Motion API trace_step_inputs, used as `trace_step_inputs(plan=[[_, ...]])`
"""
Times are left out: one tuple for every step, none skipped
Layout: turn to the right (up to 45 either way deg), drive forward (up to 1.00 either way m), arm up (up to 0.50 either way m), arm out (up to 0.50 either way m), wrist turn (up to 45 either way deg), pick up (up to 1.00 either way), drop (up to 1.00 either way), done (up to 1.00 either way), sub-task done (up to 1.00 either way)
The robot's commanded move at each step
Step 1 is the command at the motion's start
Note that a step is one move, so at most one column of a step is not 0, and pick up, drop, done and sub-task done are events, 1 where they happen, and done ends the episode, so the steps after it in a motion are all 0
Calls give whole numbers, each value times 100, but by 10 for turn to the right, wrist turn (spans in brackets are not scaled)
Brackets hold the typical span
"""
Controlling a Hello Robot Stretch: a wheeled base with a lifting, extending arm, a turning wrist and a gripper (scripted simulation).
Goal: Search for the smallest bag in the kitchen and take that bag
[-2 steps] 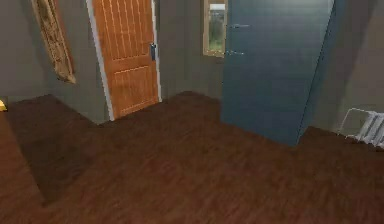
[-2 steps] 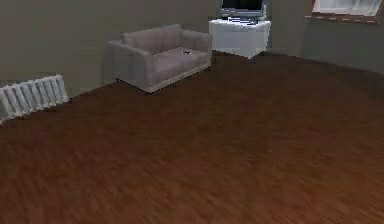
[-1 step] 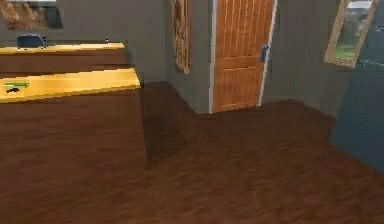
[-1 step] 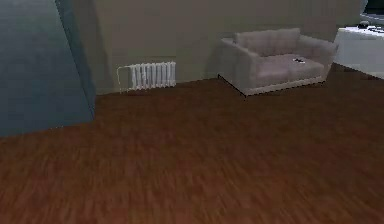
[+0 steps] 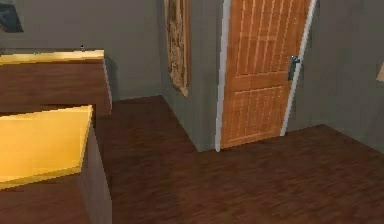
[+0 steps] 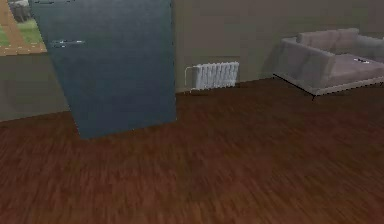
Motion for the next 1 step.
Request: trace_step_inputs(plan=[[0,40,0,0,0,0,0,0,0]])
